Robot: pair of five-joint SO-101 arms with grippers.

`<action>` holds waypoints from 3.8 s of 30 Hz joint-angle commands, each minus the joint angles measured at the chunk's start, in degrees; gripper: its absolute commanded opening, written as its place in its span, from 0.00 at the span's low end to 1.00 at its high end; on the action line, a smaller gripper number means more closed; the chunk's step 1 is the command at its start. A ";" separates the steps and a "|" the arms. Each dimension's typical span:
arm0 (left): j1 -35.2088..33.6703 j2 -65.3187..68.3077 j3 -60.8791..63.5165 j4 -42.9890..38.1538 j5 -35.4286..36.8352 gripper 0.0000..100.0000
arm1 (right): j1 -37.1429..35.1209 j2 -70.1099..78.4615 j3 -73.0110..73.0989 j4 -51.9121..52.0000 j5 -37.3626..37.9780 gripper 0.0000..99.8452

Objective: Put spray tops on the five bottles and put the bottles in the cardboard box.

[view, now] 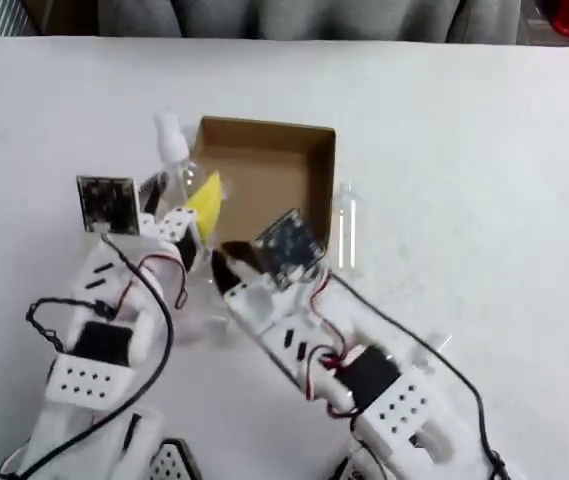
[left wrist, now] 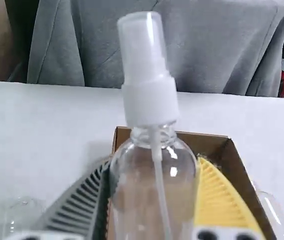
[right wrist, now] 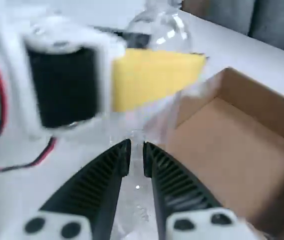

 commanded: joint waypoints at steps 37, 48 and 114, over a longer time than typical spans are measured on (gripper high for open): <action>7.34 -29.58 -1.58 21.19 0.18 0.02 | -5.05 -0.84 13.36 -24.75 0.70 0.02; 7.08 -29.76 0.35 19.34 -0.62 0.02 | -2.24 -0.92 13.36 -24.40 0.79 0.02; -1.98 83.38 -54.77 -37.71 -5.80 0.02 | 30.73 39.96 -3.69 -39.08 -0.09 0.02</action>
